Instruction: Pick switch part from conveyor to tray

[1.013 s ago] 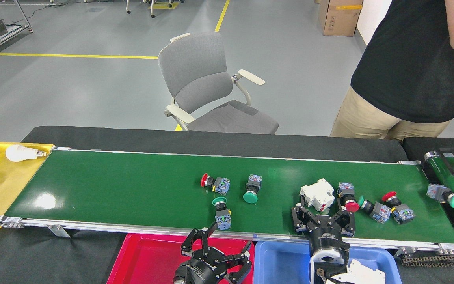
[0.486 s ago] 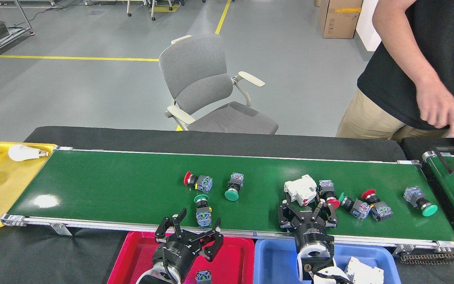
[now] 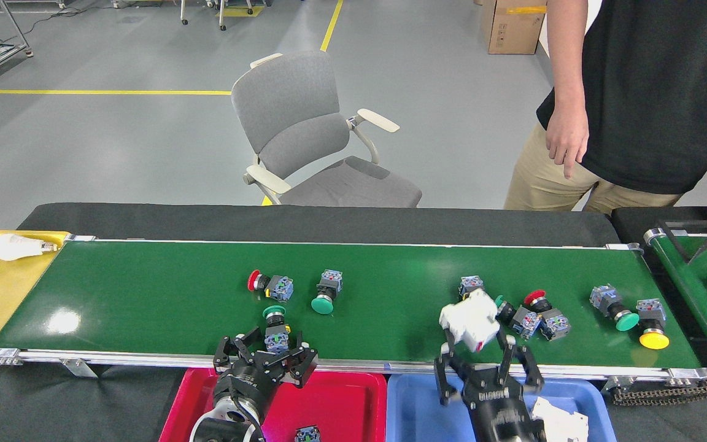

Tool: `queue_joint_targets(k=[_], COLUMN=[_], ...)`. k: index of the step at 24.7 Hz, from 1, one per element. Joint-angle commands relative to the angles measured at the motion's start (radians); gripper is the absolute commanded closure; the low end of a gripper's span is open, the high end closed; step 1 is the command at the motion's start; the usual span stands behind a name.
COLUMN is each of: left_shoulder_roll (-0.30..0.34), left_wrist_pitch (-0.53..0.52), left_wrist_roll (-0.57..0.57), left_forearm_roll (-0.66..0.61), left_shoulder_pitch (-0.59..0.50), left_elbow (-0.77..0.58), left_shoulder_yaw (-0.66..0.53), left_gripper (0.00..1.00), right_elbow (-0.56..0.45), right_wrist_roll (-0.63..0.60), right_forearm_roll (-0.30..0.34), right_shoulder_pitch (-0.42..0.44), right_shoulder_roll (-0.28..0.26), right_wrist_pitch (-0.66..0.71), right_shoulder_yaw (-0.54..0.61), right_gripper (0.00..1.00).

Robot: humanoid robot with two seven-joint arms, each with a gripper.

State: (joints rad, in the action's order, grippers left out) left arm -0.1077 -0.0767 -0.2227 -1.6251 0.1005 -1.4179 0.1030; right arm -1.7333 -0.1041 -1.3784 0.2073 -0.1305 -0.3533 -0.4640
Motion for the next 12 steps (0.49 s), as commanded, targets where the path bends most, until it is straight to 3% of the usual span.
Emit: queue_joint_targets(k=[1, 2, 5, 8, 9, 10, 11, 12], left_shoulder_roll=[0.003, 0.003, 0.010, 0.052, 0.071, 0.086, 0.091, 0.089], left_wrist_pitch=[-0.005, -0.021, -0.144, -0.350, -0.449, -0.551, -0.614, -0.629], left_wrist_roll=[0.014, 0.016, 0.016, 0.013, 0.009, 0.006, 0.002, -0.003], left_forearm_roll=[0.037, 0.063, 0.088, 0.088, 0.087, 0.085, 0.082, 0.079], left_shoulder_pitch=[-0.004, -0.016, -0.091, -0.200, -0.223, -0.240, -0.252, -0.258], left_elbow=[-0.026, -0.036, -0.147, -0.292, -0.305, -0.308, -0.312, -0.312], left_shoulder_yaw=[0.001, 0.004, 0.000, 0.000, -0.003, -0.014, -0.035, -0.051], left_gripper=[0.81, 0.87, 0.94, 0.90, 0.84, 0.64, 0.30, 0.02], right_elbow=[-0.034, -0.035, -0.035, -0.035, -0.035, -0.035, -0.035, -0.035], right_wrist_roll=[-0.078, -0.098, -0.106, -0.103, -0.103, -0.100, -0.097, -0.095], right_forearm_roll=[-0.016, -0.033, -0.053, -0.053, -0.053, -0.053, -0.053, -0.053], right_shoulder_pitch=[0.044, 0.070, 0.132, 0.127, 0.121, 0.115, 0.112, 0.110], right_shoulder_roll=[-0.004, -0.003, -0.008, 0.009, 0.023, 0.045, 0.063, 0.068], right_wrist_pitch=[0.005, 0.005, 0.002, -0.030, -0.050, -0.073, -0.095, -0.108], right_shoulder_yaw=[0.001, 0.001, 0.004, 0.041, 0.067, 0.090, 0.105, 0.114], right_gripper=[0.26, 0.00, 0.00, 0.00, 0.00, 0.00, 0.00, 0.00])
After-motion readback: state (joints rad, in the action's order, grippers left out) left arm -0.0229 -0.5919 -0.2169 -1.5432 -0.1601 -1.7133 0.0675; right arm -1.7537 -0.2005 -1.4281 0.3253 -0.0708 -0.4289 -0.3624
